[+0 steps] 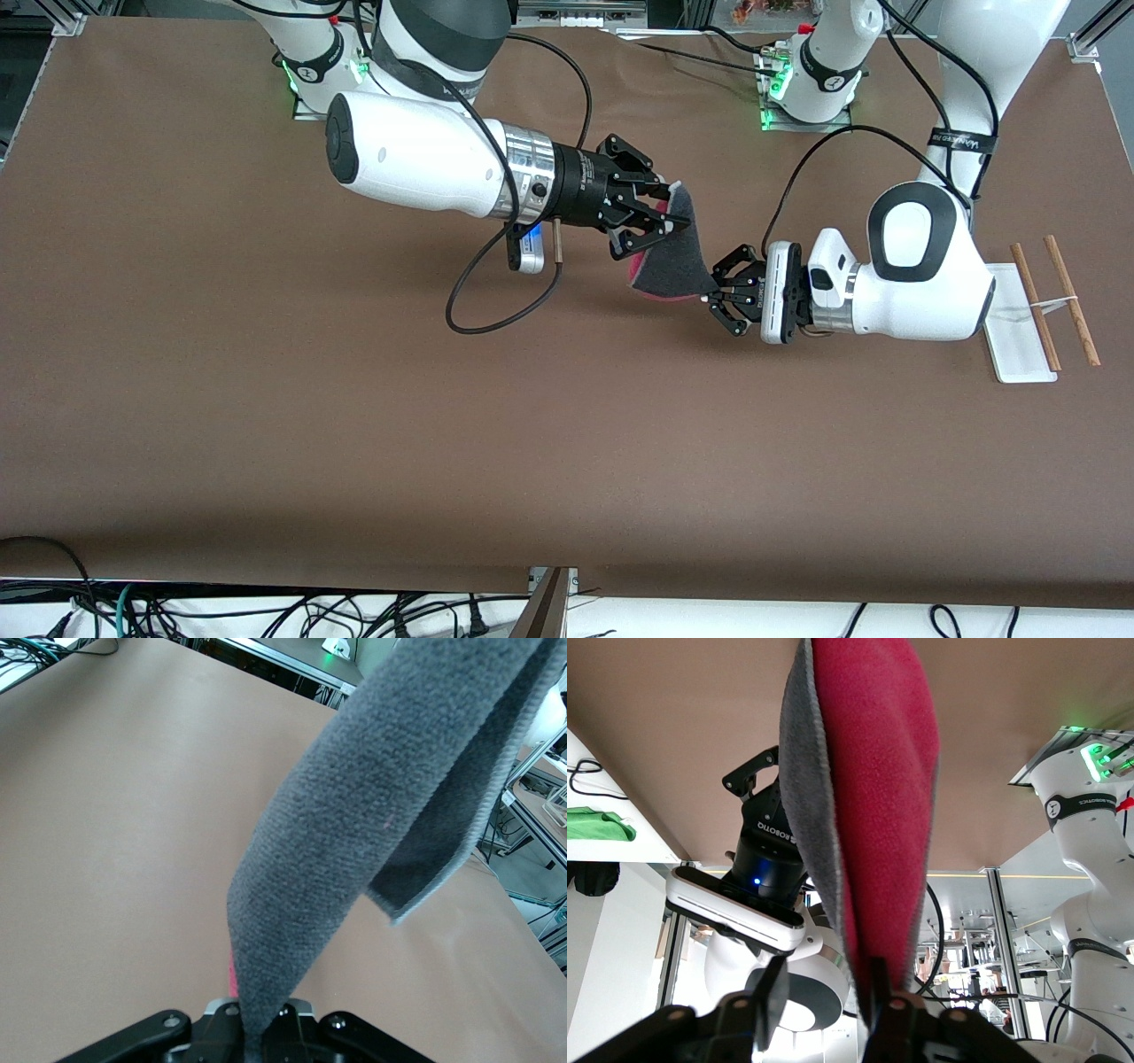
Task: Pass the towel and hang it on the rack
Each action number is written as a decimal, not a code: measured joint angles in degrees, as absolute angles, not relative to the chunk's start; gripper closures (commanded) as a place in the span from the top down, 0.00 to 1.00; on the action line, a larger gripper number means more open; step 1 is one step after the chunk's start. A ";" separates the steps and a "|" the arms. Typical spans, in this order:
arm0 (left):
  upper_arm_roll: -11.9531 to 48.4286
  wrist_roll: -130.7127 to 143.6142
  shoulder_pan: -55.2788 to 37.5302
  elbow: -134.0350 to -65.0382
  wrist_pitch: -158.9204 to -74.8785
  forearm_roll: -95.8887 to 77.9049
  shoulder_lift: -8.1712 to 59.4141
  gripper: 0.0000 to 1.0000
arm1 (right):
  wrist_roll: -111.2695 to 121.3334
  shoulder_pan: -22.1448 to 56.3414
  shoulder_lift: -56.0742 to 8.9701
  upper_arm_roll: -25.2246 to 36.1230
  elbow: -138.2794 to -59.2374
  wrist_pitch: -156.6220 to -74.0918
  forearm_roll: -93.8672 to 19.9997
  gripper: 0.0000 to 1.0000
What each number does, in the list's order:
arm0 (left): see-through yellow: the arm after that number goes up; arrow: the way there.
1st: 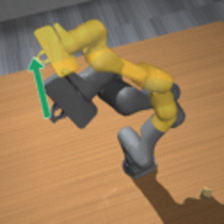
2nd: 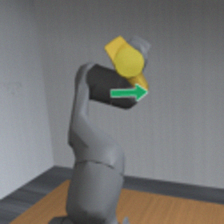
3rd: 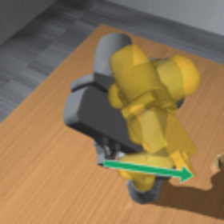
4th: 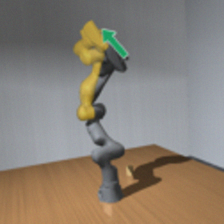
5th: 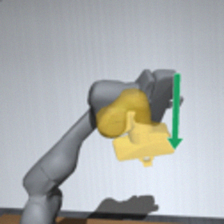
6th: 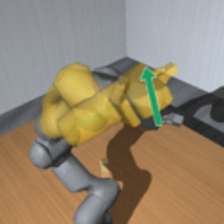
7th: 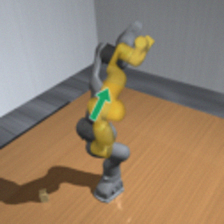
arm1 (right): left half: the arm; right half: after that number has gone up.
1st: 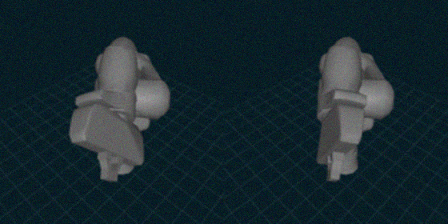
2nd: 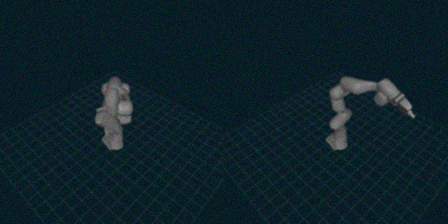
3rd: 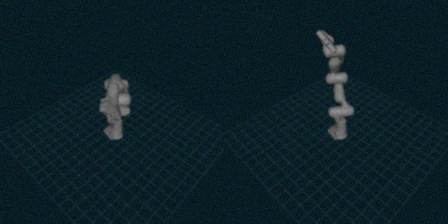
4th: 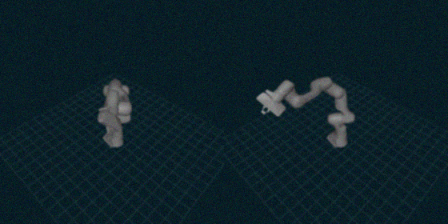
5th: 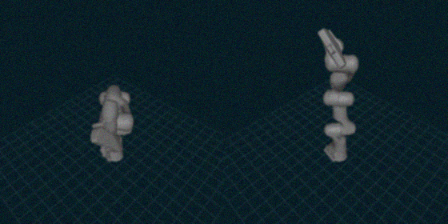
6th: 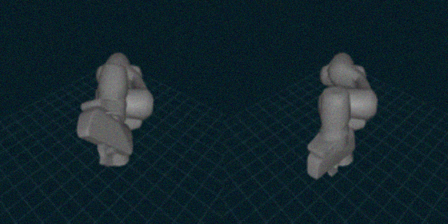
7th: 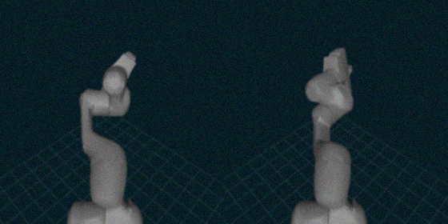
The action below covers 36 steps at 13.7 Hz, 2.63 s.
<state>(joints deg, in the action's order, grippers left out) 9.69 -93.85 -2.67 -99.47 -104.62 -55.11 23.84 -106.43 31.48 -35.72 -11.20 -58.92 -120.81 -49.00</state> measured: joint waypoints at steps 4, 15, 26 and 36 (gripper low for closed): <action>9.17 -93.91 -1.99 -99.08 -103.88 -54.63 23.69 0.00 | -106.45 29.15 -34.85 -11.06 -58.79 -120.80 -49.00 0.99; 5.52 -92.58 4.35 -88.74 -93.92 -29.41 23.36 0.00 | -97.70 17.07 -30.22 -10.68 -57.09 -106.57 -48.90 0.99; 4.63 -93.30 21.33 -82.87 -94.93 4.41 24.61 0.00 | -59.36 6.04 -20.20 1.86 -59.51 -74.31 -47.39 0.99; 4.62 -103.56 38.00 -82.50 -103.73 6.45 31.11 0.00 | -24.58 6.04 -10.72 0.51 -76.07 -76.60 -14.44 0.99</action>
<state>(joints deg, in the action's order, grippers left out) 4.62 -103.56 38.00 -82.50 -103.73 6.45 31.11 -24.58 6.04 -10.72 0.51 -76.07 -76.60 -14.44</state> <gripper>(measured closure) 0.974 0.004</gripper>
